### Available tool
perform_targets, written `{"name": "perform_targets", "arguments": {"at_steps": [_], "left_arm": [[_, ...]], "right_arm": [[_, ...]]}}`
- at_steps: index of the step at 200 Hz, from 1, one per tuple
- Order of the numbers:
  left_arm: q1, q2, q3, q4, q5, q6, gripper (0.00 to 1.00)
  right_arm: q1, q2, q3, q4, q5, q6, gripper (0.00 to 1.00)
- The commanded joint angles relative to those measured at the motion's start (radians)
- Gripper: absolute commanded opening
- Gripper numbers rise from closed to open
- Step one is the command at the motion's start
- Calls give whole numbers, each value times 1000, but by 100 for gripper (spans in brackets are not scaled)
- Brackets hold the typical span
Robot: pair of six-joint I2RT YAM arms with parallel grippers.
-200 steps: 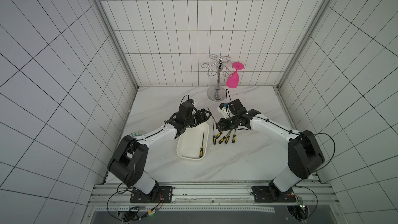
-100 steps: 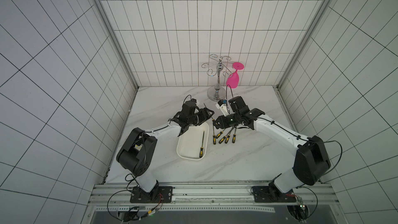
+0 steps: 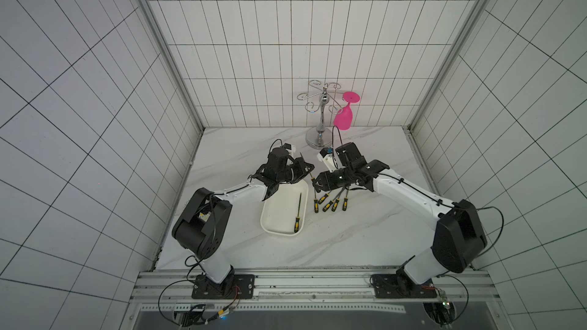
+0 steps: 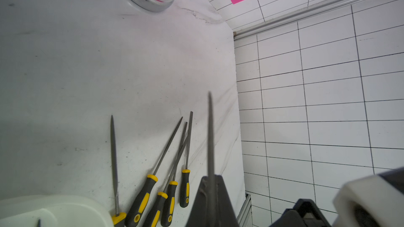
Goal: Put the file tool into the storage box
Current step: Pick up the file tool from the center of the board, then place the file tool in the storage box.
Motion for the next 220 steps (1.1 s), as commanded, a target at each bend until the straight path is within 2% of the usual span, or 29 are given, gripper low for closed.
{"name": "perform_targets", "arguments": {"at_steps": [1,52,79,110,160,204,220], "left_arm": [[20,-84,-25,-102,-23,107,0],[22,-263,-17,-543,-102,467,0],[18,-277,-27,-702,-159,574,0],[8,-219,-54,-722,-168,596,0],[-48,-84,-18,-678,-146,556,0],[-63,-27,27,-671,-156,550,10],[-63,-21,38,-668,-178,544,25]], "right_arm": [[0,-27,45,0,45,3,44],[-8,-13,32,4,90,15,44],[-13,9,33,3,89,29,45],[-22,26,32,-1,98,37,45],[-23,81,39,-61,110,14,45],[-12,178,86,-183,106,-38,45],[-2,211,101,-213,109,-54,45]]}}
